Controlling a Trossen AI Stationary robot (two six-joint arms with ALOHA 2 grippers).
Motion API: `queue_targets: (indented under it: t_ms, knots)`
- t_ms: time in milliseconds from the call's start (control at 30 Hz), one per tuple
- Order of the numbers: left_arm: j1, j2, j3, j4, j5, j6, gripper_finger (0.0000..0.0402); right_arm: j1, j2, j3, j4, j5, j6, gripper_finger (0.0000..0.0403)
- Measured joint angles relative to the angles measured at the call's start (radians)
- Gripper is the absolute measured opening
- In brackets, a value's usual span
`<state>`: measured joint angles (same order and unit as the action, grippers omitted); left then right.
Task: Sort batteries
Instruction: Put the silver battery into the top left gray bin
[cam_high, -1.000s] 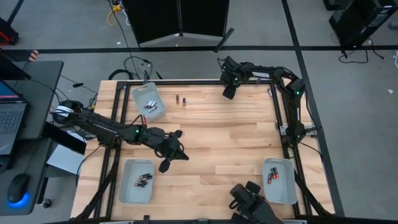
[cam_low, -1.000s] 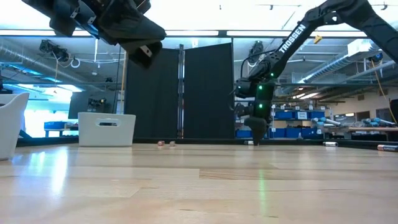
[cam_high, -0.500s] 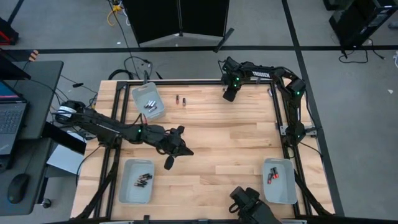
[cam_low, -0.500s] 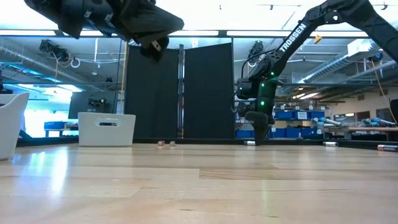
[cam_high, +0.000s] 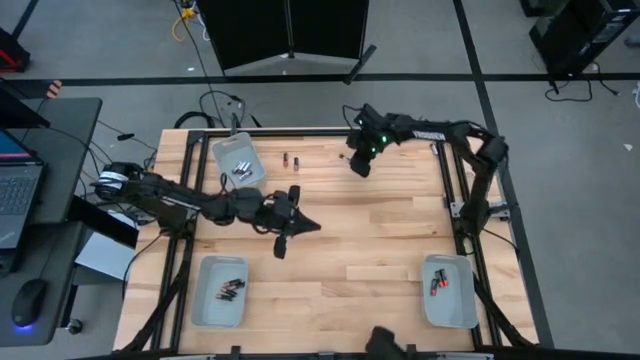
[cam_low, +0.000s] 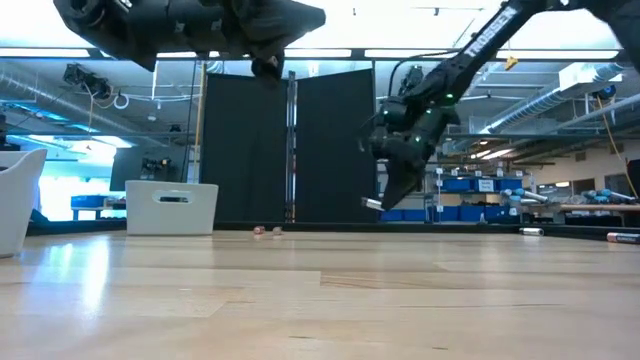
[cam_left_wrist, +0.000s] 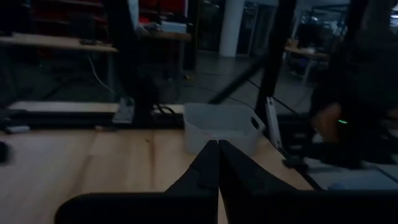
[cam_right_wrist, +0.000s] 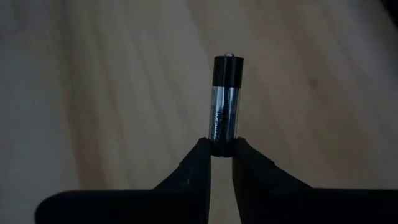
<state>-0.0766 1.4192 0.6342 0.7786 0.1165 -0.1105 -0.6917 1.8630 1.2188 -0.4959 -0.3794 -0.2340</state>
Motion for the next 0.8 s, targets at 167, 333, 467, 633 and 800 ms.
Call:
queue_targets:
  t_ms: [167, 333, 467, 633, 800]
  knots:
    - [0.044, -0.001, 0.000, 0.059, -0.002, -0.001, 0.0010, 0.099, -0.151, -0.258, 0.452, -0.012, 0.123, 0.0051]
    - [0.067, -0.001, 0.000, 0.093, -0.009, -0.003, 0.0010, 0.220, -0.245, -0.534, 0.979, 0.043, 0.260, 0.0051]
    - [0.075, -0.001, 0.000, 0.092, -0.080, -0.004, 0.0012, 0.314, -0.275, -0.690, 1.310, 0.142, 0.331, 0.0051]
    - [0.077, -0.001, 0.000, 0.092, -0.181, 0.030, 0.0020, 0.434, -0.302, -0.769, 1.526, 0.251, 0.347, 0.0051]
    - [0.077, 0.000, 0.000, 0.091, -0.187, 0.059, 0.0043, 0.536, -0.305, -0.763, 1.583, 0.335, 0.306, 0.0051]
